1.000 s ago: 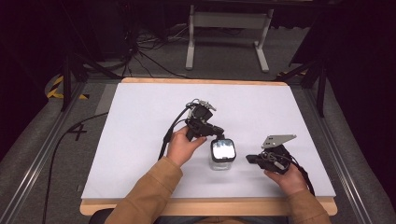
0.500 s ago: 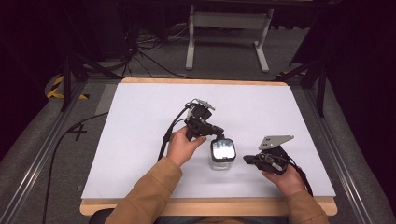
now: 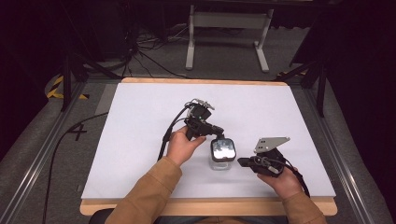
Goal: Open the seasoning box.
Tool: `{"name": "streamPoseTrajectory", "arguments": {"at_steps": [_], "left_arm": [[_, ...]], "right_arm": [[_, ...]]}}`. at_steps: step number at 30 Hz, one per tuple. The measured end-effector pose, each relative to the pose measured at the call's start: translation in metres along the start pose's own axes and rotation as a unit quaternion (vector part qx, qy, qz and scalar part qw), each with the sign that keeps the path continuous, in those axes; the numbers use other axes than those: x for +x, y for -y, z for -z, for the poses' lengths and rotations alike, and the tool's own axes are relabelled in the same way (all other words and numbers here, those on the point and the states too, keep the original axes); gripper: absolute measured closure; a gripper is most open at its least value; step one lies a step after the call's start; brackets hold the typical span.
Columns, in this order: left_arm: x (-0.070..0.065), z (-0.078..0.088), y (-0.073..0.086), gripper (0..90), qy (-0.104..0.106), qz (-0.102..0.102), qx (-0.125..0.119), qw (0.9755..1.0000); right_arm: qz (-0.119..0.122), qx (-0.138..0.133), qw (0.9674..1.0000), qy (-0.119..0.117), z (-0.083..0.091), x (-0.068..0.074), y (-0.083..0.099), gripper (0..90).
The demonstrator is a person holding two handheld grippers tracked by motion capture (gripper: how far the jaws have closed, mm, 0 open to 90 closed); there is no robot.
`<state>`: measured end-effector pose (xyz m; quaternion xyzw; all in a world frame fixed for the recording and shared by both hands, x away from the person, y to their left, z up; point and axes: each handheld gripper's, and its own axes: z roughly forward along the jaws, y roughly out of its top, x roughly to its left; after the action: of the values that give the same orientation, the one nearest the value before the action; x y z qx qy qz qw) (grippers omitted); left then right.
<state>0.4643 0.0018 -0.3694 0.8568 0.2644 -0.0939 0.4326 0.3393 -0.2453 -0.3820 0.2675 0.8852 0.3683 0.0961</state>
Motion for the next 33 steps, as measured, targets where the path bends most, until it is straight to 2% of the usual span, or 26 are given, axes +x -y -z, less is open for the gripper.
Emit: {"name": "streamPoseTrajectory", "arguments": {"at_steps": [3,13,28,33], "left_arm": [[0.001,0.000,0.000,86.6,0.005,0.004,0.001,1.0000],[0.002,0.001,0.000,86.6,0.009,0.009,0.002,0.9999],[0.004,0.001,0.001,86.6,0.013,0.011,0.001,0.9999],[0.006,0.000,0.001,85.5,0.020,0.026,-0.001,0.9995]], "right_arm": [[0.001,-0.005,0.9999,-0.009,0.002,0.003,-0.002,89.4],[0.004,-0.017,0.9997,-0.014,0.001,0.007,-0.007,89.4],[0.006,-0.021,0.9996,-0.020,-0.005,0.012,-0.011,89.4],[0.007,-0.025,0.9995,-0.020,-0.004,0.012,-0.012,89.5]]}}
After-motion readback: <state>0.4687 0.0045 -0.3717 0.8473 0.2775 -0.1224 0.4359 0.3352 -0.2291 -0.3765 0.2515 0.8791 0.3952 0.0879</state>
